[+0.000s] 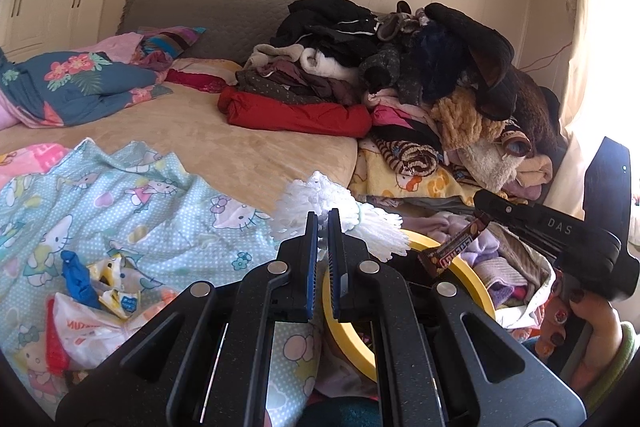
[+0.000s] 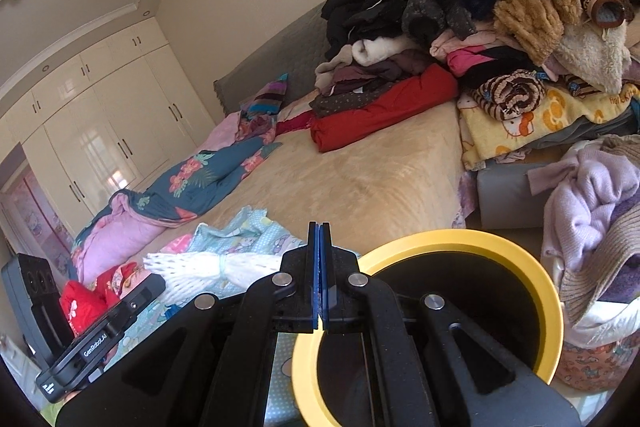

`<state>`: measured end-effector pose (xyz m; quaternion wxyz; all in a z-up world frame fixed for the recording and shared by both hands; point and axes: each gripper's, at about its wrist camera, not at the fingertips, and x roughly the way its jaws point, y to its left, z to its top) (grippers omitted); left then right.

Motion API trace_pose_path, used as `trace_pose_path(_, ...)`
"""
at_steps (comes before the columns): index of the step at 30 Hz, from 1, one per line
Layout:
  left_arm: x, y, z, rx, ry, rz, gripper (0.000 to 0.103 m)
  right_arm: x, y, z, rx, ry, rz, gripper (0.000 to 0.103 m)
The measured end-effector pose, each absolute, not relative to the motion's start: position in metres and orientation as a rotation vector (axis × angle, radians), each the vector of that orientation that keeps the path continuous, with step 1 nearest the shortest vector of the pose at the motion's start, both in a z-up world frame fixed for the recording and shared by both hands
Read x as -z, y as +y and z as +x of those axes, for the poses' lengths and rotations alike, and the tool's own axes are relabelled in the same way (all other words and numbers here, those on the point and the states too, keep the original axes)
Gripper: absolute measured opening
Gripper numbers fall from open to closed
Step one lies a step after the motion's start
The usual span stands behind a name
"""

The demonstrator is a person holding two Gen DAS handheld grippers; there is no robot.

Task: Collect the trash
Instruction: 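Carry the white mesh net over the yellow-rimmed bin with the left tool, then open the left tool to drop the mesh net into the bin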

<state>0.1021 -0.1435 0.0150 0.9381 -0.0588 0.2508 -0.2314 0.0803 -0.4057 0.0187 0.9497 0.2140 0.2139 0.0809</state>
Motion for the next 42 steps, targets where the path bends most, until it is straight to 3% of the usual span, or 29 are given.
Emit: trace_pose_path(42, 0.055, -0.229, 0.088, 0.638, 0.698, 0.049, 0.002, 0.029, -0.485, 0.094, 0.017, 0.505, 0.537, 0.001)
